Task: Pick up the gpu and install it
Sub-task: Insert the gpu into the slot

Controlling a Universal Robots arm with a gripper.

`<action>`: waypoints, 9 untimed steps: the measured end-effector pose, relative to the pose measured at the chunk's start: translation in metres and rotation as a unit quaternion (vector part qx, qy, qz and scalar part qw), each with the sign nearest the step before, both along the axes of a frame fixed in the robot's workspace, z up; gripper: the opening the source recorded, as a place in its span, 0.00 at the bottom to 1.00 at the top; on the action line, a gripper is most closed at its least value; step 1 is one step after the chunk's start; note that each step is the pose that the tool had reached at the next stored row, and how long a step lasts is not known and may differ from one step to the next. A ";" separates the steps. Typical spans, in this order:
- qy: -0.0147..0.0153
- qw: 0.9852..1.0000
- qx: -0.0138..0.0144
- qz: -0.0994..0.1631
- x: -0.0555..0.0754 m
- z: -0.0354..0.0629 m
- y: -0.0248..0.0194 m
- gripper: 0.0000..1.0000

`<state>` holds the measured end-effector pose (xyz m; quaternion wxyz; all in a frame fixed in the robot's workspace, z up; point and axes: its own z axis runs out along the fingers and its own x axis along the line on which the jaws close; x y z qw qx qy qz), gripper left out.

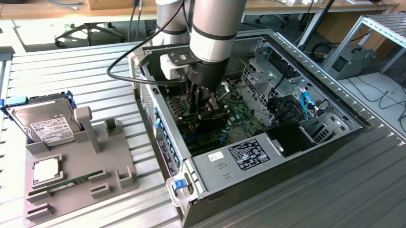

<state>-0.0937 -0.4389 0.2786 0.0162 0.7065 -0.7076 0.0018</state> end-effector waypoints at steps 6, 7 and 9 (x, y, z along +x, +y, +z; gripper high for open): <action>0.000 1.000 -0.001 0.001 0.000 0.0093 0.0074 0.26; 0.000 1.000 -0.001 0.001 0.001 0.0093 0.0075 0.26; 0.000 1.000 -0.001 0.001 0.004 0.0092 0.0076 0.14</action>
